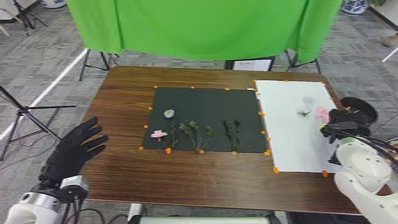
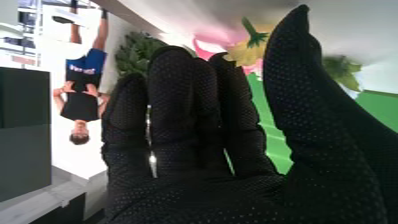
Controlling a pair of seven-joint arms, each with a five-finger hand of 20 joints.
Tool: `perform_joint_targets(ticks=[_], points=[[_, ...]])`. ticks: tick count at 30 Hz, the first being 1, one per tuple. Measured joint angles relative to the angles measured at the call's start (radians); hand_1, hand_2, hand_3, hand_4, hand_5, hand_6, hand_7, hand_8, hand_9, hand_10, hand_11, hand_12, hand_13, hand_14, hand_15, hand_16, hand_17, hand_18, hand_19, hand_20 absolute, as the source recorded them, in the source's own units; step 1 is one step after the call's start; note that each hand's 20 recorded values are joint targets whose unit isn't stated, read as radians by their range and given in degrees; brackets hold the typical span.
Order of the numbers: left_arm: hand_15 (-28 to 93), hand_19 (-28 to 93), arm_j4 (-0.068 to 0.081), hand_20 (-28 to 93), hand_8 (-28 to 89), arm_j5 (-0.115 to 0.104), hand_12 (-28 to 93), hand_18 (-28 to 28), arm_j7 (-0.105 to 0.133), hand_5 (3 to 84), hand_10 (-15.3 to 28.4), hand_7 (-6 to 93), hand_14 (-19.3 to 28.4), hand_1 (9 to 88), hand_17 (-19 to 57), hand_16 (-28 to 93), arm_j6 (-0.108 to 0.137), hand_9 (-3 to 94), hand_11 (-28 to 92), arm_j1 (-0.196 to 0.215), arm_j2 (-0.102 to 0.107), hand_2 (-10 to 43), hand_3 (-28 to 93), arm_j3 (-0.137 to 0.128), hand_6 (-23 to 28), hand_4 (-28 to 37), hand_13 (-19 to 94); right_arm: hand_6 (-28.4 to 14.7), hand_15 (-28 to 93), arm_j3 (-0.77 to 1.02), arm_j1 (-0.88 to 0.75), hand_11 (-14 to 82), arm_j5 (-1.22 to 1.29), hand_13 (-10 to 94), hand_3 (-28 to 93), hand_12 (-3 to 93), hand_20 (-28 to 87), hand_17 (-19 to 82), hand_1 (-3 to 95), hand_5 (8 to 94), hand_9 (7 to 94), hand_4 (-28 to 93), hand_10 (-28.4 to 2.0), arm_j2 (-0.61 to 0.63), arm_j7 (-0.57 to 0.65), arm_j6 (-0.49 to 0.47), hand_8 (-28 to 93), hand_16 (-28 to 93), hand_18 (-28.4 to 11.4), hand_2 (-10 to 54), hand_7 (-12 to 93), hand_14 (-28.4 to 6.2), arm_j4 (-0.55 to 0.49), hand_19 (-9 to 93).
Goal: Arrange flowers
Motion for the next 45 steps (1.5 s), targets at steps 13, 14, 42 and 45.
perform_joint_targets(ticks=[13,14,42,45], points=[[35,40,0.000,9,-12,-0.001,16,22.1,0.001,25.8,11.6,21.9,16.3,27.2,-9.9,0,0.001,20.6,23,-0.001,0.000,-2.0,70,0.002,3.2,-27.1,18,3.0,57,-0.008,0.000,32.6,0.035,66,85,46.8,48,24,44.0,51.0,65.3,-28,-6.5,-0.010,-0.065,-0.006,-1,37,-18.6,-9.4,60,-2.8,0.003,76],[35,40,0.000,9,-12,-0.001,16,22.1,0.002,25.9,11.6,21.9,16.3,27.2,-9.9,0,0.002,20.6,23,-0.001,0.000,-2.0,71,0.002,3.2,-27.1,18,3.7,57,-0.009,0.000,26.3,0.036,70,83,51.2,49,25,46.0,57.0,74.0,-28,-5.9,-0.010,-0.073,0.005,1,36,-18.6,-8.8,59,-3.5,0.005,76],[35,40,0.001,9,-12,-0.001,16,22.2,0.001,26.3,11.8,21.7,16.4,27.4,-9.7,0,0.005,21.2,23,-0.002,0.000,-1.3,71,0.004,3.4,-27.0,19,-6.5,76,0.079,-0.100,44.5,0.093,47,93,30.0,51,17,29.2,25.0,29.7,-21,-13.3,-0.027,-0.188,-0.033,-22,23,-19.7,-9.5,51,-8.4,-0.178,74],[35,40,0.001,9,-12,-0.001,16,22.2,0.001,26.3,11.8,21.8,16.4,27.4,-9.7,0,0.005,21.2,23,-0.003,0.002,-1.3,71,0.005,3.3,-27.1,19,-5.6,74,0.048,-0.082,43.3,0.086,48,93,29.2,51,17,29.3,27.5,33.2,-21,-13.0,-0.028,-0.200,-0.025,-22,22,-19.7,-9.5,51,-7.9,-0.176,73]])
